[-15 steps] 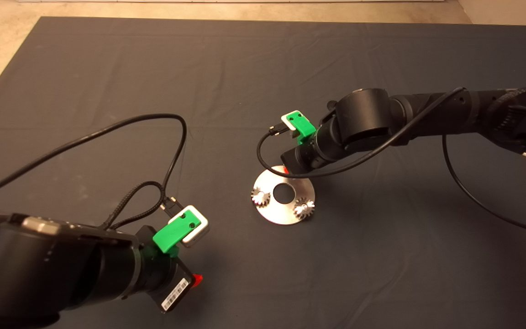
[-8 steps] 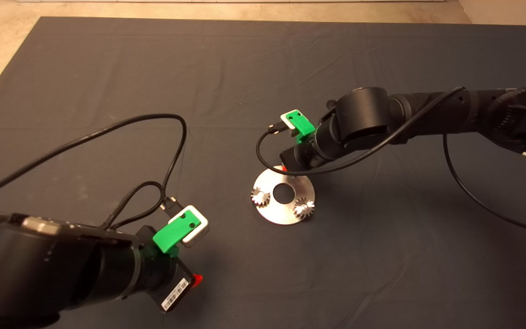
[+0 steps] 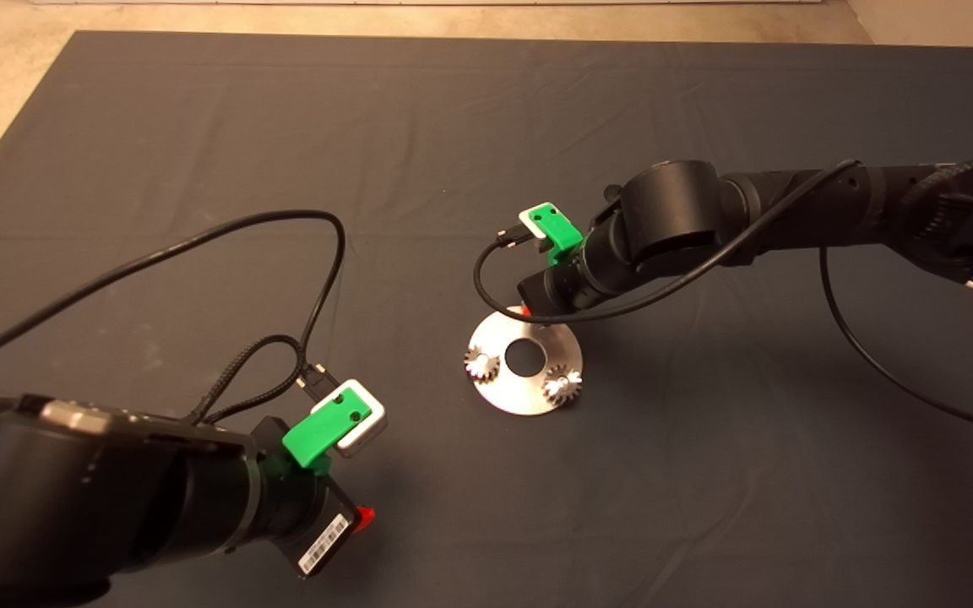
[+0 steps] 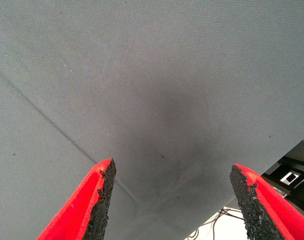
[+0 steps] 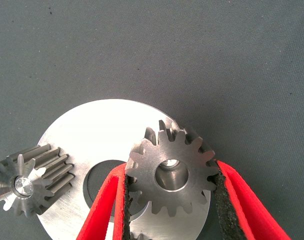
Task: Install three planetary gears onto the carrier pins
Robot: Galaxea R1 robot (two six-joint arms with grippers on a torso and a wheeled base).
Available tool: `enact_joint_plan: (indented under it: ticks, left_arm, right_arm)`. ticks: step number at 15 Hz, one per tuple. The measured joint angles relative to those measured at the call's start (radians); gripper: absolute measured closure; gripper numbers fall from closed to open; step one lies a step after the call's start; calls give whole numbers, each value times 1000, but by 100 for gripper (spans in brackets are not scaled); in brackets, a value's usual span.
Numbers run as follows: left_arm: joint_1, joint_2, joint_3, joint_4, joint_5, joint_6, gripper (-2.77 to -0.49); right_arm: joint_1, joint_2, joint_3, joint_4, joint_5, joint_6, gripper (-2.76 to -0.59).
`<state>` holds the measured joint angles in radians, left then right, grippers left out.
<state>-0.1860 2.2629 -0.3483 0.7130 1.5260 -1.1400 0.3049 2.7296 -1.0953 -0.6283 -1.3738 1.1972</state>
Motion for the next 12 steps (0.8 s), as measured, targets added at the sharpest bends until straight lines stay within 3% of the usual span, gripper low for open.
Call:
enact_joint_plan:
  ticks: [7,12]
  left_arm:
    - [0,0,0,0,0,3,-160]
    - [0,-3,0,0,0,3,-160]
  right_arm:
    - [-6,4,-14,4,6,0,-89]
    - [-6,27,-29,4,-3,-15,-89]
